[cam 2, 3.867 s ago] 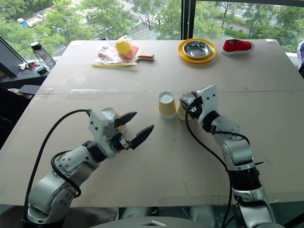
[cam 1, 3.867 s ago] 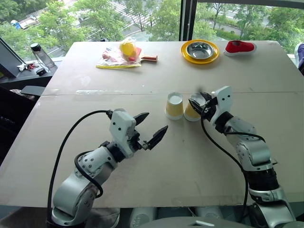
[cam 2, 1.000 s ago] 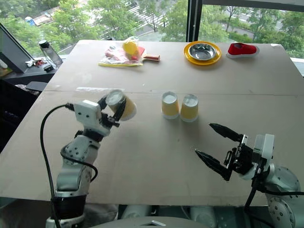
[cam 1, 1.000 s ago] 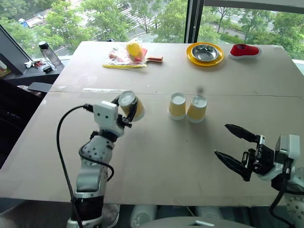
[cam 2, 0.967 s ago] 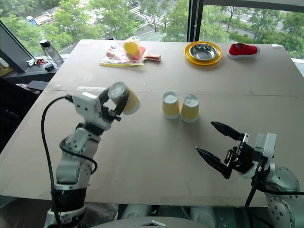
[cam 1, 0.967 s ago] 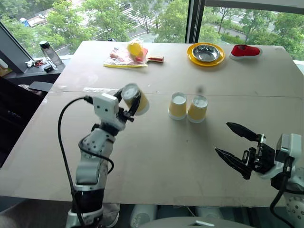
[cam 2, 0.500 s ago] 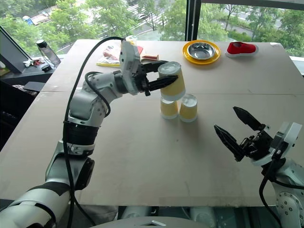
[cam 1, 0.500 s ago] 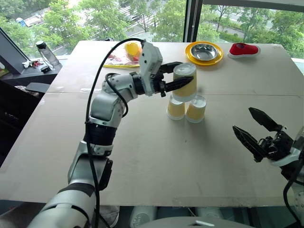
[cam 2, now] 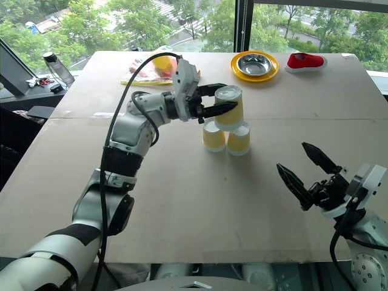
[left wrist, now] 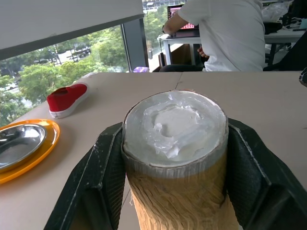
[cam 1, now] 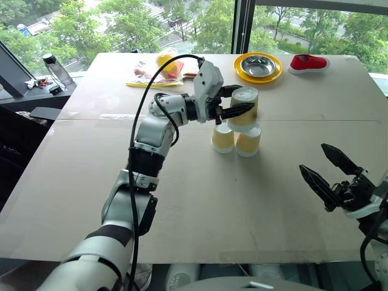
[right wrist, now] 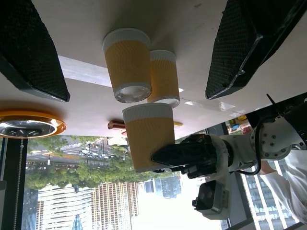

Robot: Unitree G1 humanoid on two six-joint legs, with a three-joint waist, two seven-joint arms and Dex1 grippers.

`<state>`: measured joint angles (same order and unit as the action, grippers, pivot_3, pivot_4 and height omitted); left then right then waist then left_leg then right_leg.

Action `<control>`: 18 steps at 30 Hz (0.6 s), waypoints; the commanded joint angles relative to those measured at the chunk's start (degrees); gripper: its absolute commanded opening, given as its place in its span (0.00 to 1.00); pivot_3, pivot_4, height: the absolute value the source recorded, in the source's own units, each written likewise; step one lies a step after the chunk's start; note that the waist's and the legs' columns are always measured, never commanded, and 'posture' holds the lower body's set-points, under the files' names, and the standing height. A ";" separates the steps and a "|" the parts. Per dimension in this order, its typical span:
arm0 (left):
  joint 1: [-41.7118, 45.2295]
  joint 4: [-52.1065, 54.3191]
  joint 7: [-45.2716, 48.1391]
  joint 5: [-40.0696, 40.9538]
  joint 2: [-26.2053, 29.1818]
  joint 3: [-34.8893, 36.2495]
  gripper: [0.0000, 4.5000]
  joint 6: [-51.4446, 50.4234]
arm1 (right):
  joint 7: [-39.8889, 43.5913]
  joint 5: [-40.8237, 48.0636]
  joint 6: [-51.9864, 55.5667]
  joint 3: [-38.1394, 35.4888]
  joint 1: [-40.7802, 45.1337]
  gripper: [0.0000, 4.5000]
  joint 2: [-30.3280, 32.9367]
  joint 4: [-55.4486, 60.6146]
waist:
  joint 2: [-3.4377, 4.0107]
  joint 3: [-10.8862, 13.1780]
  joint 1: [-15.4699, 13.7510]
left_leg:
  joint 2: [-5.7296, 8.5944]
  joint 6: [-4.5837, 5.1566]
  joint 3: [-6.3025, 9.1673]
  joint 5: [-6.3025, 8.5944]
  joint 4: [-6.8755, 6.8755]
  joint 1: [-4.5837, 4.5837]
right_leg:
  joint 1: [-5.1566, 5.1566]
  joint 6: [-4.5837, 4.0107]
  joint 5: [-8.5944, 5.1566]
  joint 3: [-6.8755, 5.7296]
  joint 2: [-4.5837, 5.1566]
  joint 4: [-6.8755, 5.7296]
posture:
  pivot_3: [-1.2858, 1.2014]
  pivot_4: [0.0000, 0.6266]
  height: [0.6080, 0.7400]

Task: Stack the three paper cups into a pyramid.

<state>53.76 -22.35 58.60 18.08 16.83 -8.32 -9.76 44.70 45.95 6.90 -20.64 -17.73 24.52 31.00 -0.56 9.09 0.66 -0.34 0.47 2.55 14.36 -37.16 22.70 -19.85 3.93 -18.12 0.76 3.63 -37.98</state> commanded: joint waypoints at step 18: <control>-0.27 -3.17 -0.49 -4.18 -0.84 1.00 0.56 6.57 | 3.92 2.83 -1.14 -1.45 -0.12 1.00 0.64 1.70 | 0.00 0.00 0.00 | 0.00 0.00 0.00 0.00 0.00 0.00 | 0.00 0.00 0.00 0.00 0.00 -0.01 | 0.52 0.24 1.00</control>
<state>53.44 -25.90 58.43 13.97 16.07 -8.32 -4.53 48.07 47.77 7.03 -20.69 -17.88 24.79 31.00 -0.55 9.09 0.66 -0.34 0.48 2.56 14.36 -37.16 22.70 -19.85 3.93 -18.12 0.76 3.63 -37.99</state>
